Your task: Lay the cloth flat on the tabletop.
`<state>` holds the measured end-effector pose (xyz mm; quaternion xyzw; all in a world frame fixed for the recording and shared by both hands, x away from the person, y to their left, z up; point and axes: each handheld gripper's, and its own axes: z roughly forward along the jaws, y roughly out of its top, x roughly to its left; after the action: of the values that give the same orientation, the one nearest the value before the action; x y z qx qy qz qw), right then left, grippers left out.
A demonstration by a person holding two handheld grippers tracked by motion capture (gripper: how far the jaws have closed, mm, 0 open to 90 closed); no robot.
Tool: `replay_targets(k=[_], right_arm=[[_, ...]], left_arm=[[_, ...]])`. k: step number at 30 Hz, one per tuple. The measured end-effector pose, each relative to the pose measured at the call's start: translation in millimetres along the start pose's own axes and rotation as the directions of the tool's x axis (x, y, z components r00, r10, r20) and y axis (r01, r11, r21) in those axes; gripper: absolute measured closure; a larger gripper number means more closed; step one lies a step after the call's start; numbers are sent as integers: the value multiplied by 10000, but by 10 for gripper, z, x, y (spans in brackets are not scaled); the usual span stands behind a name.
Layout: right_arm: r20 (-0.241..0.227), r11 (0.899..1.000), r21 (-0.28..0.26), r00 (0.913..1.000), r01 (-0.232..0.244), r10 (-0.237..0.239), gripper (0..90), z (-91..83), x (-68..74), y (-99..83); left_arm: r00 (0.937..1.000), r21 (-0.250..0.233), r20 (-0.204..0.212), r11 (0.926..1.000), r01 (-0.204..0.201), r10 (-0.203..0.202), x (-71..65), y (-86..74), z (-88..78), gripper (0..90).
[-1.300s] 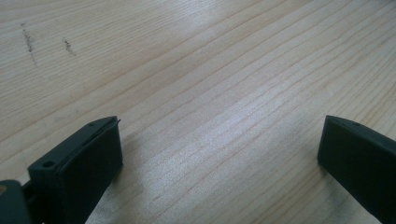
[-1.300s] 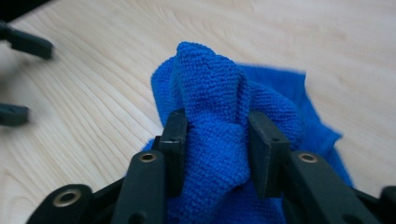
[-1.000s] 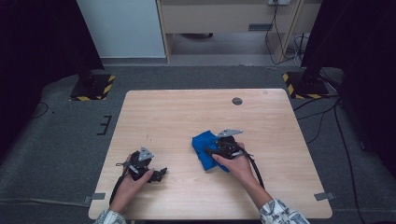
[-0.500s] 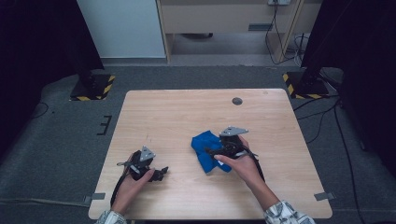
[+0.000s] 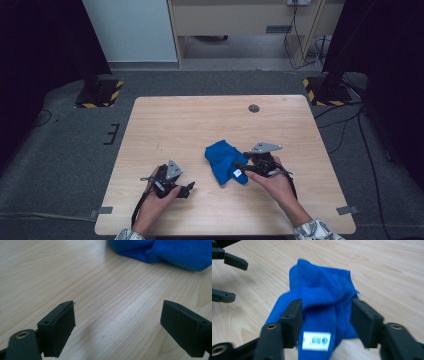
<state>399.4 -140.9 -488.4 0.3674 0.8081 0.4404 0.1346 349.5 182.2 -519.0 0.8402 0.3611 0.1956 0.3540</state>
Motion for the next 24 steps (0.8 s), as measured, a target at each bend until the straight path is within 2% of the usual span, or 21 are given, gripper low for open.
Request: replay_targets(k=[1,2,5,8,10,13,15,19,22,24], right_arm=[[0,10000,0,10000,0,0,449,0,0,0],[-19,10000,74,10000,-18,18,508,-43,-11,-60],[-59,9998,191,9999,-88,89,560,-68,-25,-116],[-100,9988,433,9996,-244,248,580,-68,-26,-180],[-68,9983,523,9997,-245,249,568,-76,-26,-211],[116,9968,621,9987,-509,502,468,-90,-38,-271],[145,9957,653,9978,-650,642,449,-100,-38,-308],[34,9920,940,9964,-846,847,443,-84,-2,-377],[32,9900,1158,9967,-811,812,422,-43,37,-397],[-17,9899,1200,9971,-757,765,466,-24,60,-398]], left_arm=[[10000,0,0,10000,0,0,0,0,0,120],[10000,-95,93,10000,11,-10,-51,28,26,120],[9998,-164,206,9999,-18,21,-108,75,60,120],[9996,-212,280,9997,-82,88,-133,125,100,120],[9993,-209,374,9998,51,-43,-124,146,129,123],[9978,-272,613,9992,277,-260,-123,201,187,125],[9970,-399,710,9986,333,-304,-138,247,216,123],[9941,-526,1029,9978,392,-336,-194,316,263,113],[9926,-612,1209,9979,229,-153,-251,350,272,108],[9916,-721,1285,9971,239,-145,-286,365,273,108]])
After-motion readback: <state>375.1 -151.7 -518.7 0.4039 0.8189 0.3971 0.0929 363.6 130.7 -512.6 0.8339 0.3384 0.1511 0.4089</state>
